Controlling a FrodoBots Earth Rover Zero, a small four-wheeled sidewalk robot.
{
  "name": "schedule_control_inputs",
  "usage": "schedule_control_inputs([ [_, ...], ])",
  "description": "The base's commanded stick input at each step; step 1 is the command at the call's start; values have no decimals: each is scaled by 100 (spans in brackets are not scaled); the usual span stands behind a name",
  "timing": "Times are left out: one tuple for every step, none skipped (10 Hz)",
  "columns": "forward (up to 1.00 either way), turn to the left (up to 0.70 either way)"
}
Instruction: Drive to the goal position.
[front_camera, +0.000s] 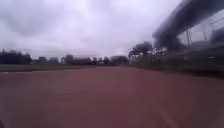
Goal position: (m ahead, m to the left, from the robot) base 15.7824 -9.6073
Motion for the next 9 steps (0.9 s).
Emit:
schedule_control_inputs([
  [70,0],
  [70,0],
  [70,0],
  [70,0],
  [70,-3],
  [70,-14],
  [70,-14],
  [70,-8],
  [70,0],
])
